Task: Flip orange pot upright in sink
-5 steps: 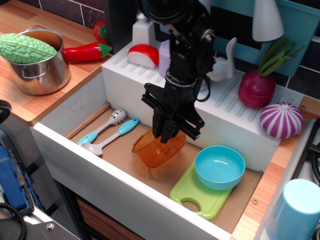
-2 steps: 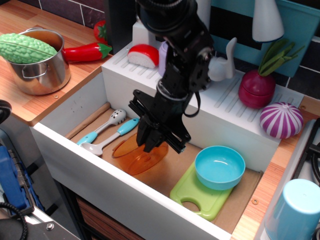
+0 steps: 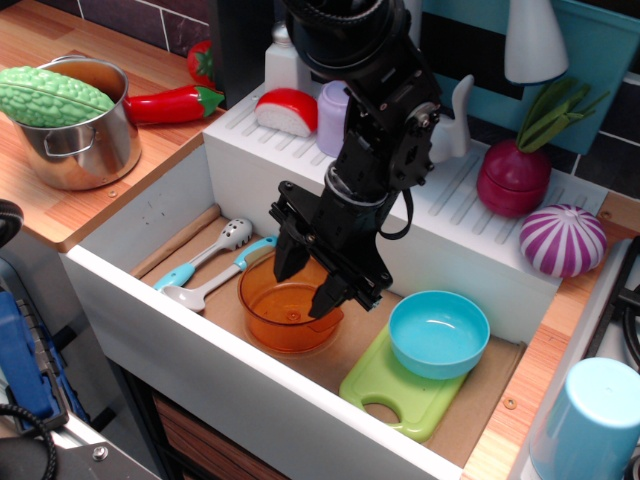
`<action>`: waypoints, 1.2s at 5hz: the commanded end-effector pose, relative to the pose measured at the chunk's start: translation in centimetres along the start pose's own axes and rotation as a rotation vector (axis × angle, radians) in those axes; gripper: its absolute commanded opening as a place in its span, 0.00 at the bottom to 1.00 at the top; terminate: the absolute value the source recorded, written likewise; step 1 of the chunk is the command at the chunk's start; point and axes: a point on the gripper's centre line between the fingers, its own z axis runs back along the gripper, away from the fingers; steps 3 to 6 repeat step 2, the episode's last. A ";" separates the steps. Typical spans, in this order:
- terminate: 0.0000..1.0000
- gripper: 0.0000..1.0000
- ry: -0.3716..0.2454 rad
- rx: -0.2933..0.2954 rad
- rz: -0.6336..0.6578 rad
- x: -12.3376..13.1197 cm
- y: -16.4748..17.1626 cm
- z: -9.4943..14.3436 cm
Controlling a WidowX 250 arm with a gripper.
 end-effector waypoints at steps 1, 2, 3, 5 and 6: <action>0.00 1.00 -0.063 0.005 0.013 0.6 0.4 1.7; 1.00 1.00 -0.063 0.005 0.013 0.6 0.4 1.7; 1.00 1.00 -0.063 0.005 0.013 0.6 0.4 1.7; 1.00 1.00 -0.063 0.005 0.013 0.6 0.4 1.7; 1.00 1.00 -0.063 0.005 0.013 0.6 0.4 1.7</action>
